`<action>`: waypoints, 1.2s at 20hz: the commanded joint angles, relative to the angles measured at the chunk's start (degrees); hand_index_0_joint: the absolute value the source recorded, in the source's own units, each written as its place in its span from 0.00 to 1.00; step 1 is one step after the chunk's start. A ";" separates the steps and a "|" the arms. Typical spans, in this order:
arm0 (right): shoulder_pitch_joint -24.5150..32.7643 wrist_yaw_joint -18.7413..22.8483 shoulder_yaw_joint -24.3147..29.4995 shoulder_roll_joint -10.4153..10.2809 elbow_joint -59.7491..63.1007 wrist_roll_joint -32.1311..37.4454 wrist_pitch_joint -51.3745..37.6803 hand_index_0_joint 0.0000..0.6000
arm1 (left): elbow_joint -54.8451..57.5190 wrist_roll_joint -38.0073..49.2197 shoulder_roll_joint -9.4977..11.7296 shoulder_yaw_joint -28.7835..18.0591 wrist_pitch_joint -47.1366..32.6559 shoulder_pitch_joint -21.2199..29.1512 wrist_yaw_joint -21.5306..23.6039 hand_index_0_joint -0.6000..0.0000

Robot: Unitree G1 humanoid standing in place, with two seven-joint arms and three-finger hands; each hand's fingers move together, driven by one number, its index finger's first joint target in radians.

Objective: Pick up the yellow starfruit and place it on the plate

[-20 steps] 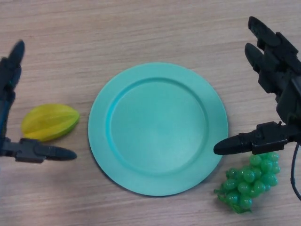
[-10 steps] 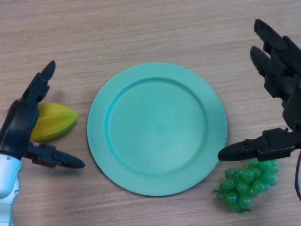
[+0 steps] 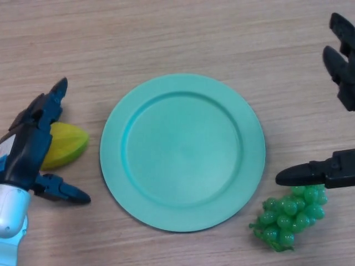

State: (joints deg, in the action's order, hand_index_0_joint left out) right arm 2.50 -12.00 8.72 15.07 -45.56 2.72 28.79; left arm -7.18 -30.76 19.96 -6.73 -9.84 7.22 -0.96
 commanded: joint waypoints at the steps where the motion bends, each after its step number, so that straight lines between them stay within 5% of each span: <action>1: 0.84 0.72 3.01 1.42 -3.05 3.27 -6.06 0.00 | 4.17 -0.92 3.20 -3.98 -2.87 1.09 3.08 1.00; 3: 0.90 0.81 2.86 1.39 -3.00 3.31 -5.88 0.00 | 4.08 -1.20 3.26 -4.08 -3.04 1.19 4.01 0.67; 6: 0.96 0.81 2.69 1.45 -2.96 3.39 -5.66 0.00 | 3.36 -5.94 4.24 -4.10 -5.73 0.93 6.89 0.03; 9: 1.39 0.90 2.73 1.59 -2.89 3.14 -5.55 0.00 | 2.57 -9.47 4.83 -4.51 -6.65 0.59 8.82 0.00; 12: 1.13 0.80 2.32 1.44 -2.95 3.43 -5.42 0.00 | 5.42 -7.39 4.58 -5.13 -5.40 -0.54 4.77 0.00; 15: 1.60 0.75 2.06 1.55 -2.49 2.57 -5.77 0.00 | 9.31 -8.75 4.49 -6.25 -3.99 -0.87 5.78 0.00; 21: 1.80 0.83 2.02 1.49 -1.65 2.48 -7.04 0.00 | 20.58 -14.99 1.05 -1.72 0.28 1.85 12.02 0.00; 24: 1.55 0.48 1.99 1.42 -1.37 2.90 -7.37 0.00 | 22.25 -11.09 -3.90 5.58 0.65 1.81 7.63 0.00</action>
State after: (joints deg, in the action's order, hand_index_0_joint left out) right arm 2.86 -12.00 8.87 15.18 -43.59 2.71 28.80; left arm 11.47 -44.49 15.21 -0.26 -6.79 8.03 5.27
